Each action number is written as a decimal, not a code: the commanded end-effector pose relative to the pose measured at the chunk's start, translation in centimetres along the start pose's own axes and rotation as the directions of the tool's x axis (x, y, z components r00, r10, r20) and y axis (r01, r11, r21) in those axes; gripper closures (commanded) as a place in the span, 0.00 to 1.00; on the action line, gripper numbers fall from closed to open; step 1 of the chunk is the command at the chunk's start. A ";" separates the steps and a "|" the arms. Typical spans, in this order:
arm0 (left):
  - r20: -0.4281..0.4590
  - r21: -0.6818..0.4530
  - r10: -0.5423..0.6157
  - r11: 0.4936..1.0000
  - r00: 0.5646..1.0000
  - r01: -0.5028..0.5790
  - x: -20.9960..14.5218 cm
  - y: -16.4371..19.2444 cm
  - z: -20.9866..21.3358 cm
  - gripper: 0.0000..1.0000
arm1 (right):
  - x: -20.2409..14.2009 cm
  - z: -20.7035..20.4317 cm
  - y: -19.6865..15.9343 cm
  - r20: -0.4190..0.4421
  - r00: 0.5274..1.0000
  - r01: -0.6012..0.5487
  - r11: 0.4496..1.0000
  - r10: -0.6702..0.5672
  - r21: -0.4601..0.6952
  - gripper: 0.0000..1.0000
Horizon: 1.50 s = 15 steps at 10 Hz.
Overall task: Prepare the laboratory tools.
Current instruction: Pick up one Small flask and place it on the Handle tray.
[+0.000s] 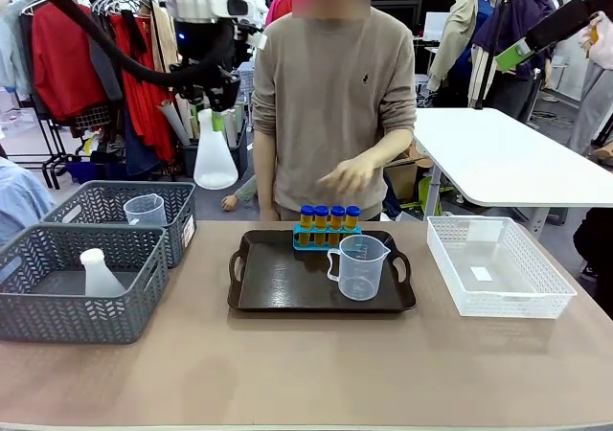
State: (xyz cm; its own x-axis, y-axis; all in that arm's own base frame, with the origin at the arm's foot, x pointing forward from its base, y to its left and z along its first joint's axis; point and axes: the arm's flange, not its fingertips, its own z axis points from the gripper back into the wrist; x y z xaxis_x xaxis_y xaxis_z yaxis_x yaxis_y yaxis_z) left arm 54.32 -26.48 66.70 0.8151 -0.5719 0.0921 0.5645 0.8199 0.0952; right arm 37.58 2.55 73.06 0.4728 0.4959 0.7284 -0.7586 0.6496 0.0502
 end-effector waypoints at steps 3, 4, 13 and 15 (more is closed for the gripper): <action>0.056 -0.007 -0.082 0.997 0.995 0.083 3.0 -2.2 -2.4 1.00 | 0.0 0.1 0.1 0.003 1.000 -0.006 1.000 0.006 0.005 0.00; 0.057 -0.014 -0.099 0.995 0.993 0.100 3.4 -2.8 -3.4 1.00 | 0.0 0.1 0.1 0.003 1.000 -0.006 1.000 0.006 0.005 0.00; 0.049 -0.076 -0.229 0.970 0.972 0.232 4.8 -5.2 -9.3 1.00 | 0.0 0.1 0.1 0.003 1.000 -0.006 1.000 0.006 0.005 0.00; 0.016 -0.108 -0.259 0.960 0.966 0.259 5.9 -6.2 -12.6 1.00 | 0.0 0.1 0.1 0.003 1.000 -0.006 1.000 0.006 0.005 0.00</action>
State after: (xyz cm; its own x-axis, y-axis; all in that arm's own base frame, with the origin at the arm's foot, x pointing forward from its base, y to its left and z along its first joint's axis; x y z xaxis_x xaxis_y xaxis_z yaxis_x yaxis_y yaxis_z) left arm 57.16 -34.50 54.56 0.6565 -0.7504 0.0774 0.7511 0.6597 0.0253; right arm 37.59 2.56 73.05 0.4729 0.4960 0.7282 -0.7587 0.6495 0.0503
